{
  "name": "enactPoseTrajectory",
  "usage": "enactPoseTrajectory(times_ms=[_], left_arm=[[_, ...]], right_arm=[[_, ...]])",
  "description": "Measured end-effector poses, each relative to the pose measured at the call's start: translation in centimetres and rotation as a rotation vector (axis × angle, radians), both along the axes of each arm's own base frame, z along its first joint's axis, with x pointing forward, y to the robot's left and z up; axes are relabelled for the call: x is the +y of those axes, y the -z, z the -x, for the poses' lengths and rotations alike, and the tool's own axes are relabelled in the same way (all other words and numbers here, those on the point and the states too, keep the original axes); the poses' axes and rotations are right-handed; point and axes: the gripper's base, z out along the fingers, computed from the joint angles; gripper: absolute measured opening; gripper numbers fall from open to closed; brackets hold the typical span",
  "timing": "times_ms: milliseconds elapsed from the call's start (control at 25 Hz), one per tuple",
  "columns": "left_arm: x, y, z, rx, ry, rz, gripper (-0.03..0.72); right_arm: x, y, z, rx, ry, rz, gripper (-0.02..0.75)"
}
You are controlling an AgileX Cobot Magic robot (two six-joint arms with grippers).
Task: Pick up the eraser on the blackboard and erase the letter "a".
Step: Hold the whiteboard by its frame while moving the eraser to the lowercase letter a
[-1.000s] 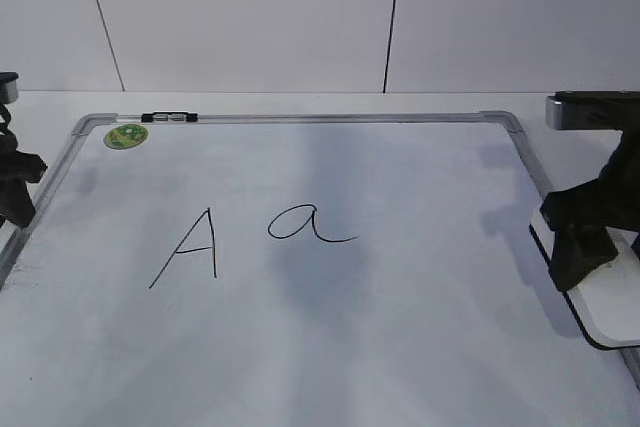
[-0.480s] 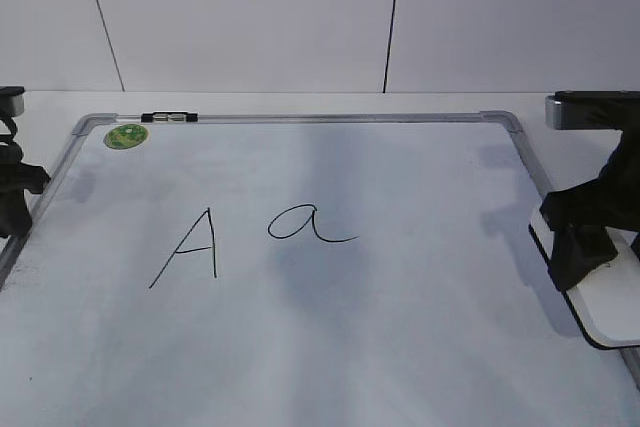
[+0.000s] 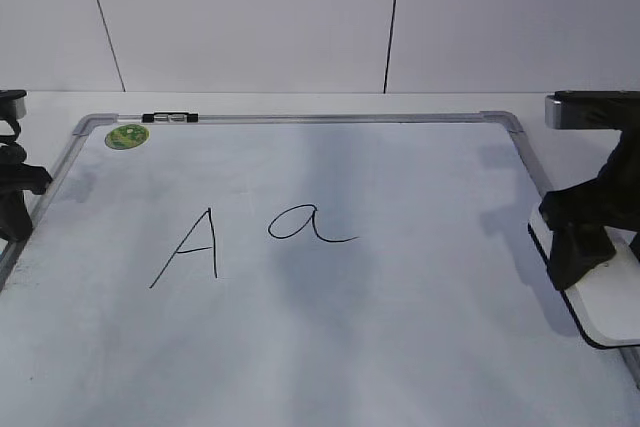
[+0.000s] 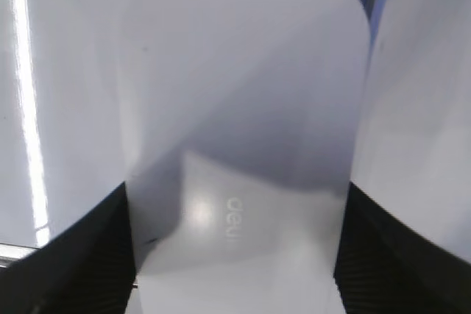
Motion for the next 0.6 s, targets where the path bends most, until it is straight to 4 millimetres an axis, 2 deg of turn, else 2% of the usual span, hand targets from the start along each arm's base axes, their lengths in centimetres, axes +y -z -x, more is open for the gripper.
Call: enactPoseTrajectory(times_ms=[240,400,600], left_arm=[[0.1,0.0,0.0,0.002,-0.013,0.008,0.046],[0.1,-0.1,0.0,0.000,-0.013,0.008,0.048],[0.1,-0.2,-0.2,0.007,-0.010,0.010,0.050]], right_arm=[[0.4,-0.3,-0.5,-0.043,0.008,-0.039,0.574],[0.6,-1.2,-1.1,-0.086,-0.002,-0.039,0.574],[2.5,-2.6,-2.4,-0.123,-0.072,-0.017,0.574]])
